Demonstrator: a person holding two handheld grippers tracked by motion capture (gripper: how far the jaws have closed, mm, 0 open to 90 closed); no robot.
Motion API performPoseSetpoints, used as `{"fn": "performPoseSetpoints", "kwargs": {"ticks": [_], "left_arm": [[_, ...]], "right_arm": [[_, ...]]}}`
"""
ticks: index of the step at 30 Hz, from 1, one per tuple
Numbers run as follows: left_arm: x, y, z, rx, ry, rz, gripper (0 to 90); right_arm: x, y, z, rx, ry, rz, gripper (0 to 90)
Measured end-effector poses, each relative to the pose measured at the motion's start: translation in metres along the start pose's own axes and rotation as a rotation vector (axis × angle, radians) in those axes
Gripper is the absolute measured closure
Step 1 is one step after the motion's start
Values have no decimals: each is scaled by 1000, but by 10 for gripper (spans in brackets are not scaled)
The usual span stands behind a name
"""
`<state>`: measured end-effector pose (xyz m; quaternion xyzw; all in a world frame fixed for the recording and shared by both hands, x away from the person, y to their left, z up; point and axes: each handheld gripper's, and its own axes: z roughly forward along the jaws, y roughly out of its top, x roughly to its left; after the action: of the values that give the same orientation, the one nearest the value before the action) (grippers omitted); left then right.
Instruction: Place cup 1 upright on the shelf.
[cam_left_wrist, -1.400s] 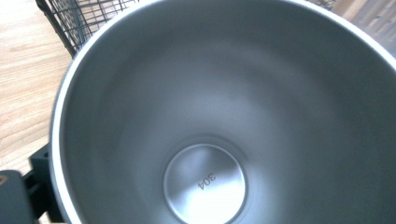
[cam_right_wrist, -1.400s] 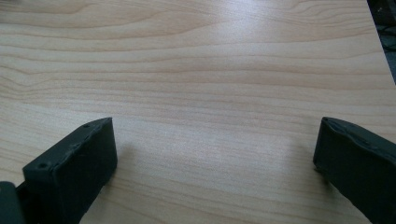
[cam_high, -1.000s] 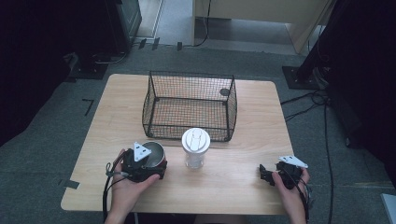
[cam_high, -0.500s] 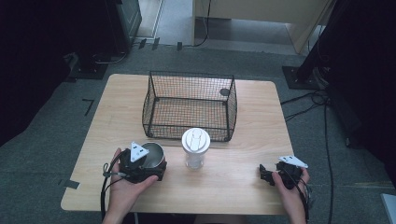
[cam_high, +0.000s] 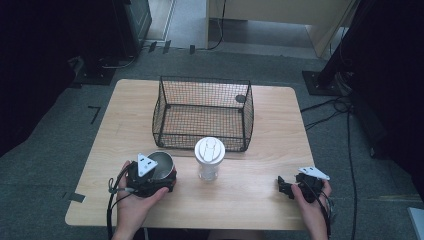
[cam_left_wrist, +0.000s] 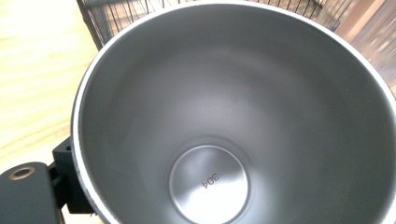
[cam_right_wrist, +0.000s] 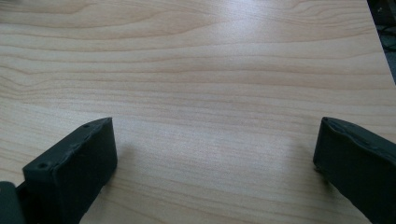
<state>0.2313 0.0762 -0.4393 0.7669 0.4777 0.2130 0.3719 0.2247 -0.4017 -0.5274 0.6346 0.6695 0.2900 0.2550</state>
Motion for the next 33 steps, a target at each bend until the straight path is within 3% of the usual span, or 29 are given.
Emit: {"fn": "performPoseSetpoints", "kwargs": {"ticks": [12, 27, 33], "left_arm": [[-1, 17, -17, -167, 8, 31, 77], [-4, 43, -20, -267, 28, 44, 78], [-3, 60, -24, -304, 49, 78, 79]], "right_arm": [[0, 0, 0, 0, 0, 0, 0], [0, 0, 0, 0, 0, 0, 0], [0, 0, 0, 0, 0, 0, 0]]}}
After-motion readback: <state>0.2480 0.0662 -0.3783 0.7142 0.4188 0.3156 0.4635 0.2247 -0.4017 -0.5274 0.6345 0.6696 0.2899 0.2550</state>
